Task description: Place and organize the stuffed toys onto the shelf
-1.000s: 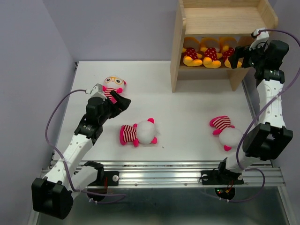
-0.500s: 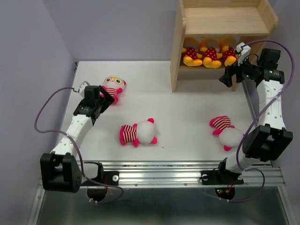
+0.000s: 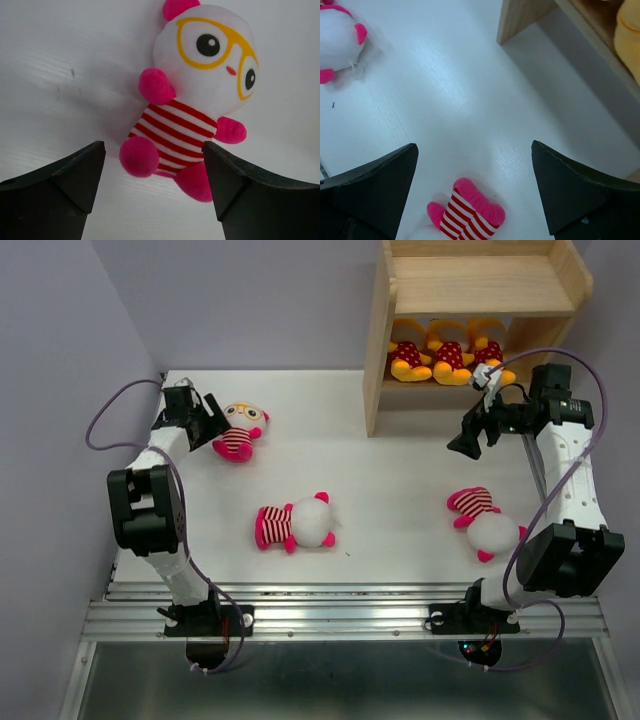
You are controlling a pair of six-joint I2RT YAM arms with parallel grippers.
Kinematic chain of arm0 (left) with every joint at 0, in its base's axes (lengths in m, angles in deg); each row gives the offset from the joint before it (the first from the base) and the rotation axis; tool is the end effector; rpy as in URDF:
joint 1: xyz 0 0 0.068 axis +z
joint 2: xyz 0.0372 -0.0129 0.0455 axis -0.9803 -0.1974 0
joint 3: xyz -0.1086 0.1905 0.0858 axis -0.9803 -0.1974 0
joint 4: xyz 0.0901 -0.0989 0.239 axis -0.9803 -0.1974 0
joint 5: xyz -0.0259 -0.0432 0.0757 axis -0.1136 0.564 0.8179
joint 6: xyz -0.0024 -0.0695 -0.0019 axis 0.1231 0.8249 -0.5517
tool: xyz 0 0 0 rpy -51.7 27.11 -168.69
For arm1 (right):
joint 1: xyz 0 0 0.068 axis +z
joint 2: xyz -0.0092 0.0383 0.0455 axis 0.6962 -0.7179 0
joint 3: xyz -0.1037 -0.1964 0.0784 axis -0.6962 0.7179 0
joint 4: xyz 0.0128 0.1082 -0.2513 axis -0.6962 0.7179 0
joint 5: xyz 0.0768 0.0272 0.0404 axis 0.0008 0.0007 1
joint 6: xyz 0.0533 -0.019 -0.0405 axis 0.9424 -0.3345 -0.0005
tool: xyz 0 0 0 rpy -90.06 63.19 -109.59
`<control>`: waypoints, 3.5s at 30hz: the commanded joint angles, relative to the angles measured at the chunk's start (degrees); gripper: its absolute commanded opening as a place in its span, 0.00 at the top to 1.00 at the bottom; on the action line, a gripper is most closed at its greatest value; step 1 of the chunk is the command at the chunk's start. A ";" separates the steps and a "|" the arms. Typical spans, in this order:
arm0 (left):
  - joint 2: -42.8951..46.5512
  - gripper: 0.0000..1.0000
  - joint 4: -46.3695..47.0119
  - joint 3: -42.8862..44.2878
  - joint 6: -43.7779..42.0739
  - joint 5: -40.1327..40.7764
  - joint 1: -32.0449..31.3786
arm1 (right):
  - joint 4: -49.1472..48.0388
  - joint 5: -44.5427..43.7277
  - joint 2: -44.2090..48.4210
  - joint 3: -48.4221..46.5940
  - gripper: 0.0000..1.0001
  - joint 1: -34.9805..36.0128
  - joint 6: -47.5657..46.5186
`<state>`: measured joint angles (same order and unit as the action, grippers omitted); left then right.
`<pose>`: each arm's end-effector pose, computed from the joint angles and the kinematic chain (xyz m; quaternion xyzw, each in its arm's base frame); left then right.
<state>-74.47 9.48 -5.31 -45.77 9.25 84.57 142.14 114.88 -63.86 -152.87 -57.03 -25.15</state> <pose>0.4074 0.0353 0.1916 -0.1888 0.8661 -0.1210 0.4468 0.3176 -0.0276 0.3301 -0.4142 0.7610 0.1937 0.4602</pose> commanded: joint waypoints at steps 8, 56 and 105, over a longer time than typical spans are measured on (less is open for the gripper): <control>-17.48 0.38 -2.29 11.36 -7.19 -17.21 -0.16 | 5.57 3.18 2.66 5.51 0.00 9.38 -5.14; 22.76 1.00 23.02 -24.68 41.32 -13.08 -30.39 | -29.15 -41.38 -10.34 7.27 0.13 60.10 -12.70; 54.06 0.01 9.84 -27.49 21.46 -6.84 -16.24 | -33.45 -25.12 -12.62 -43.34 0.99 39.55 5.66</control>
<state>-21.71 16.58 -31.74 -23.54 3.00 67.87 113.16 88.02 -72.47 -191.54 -12.13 -22.33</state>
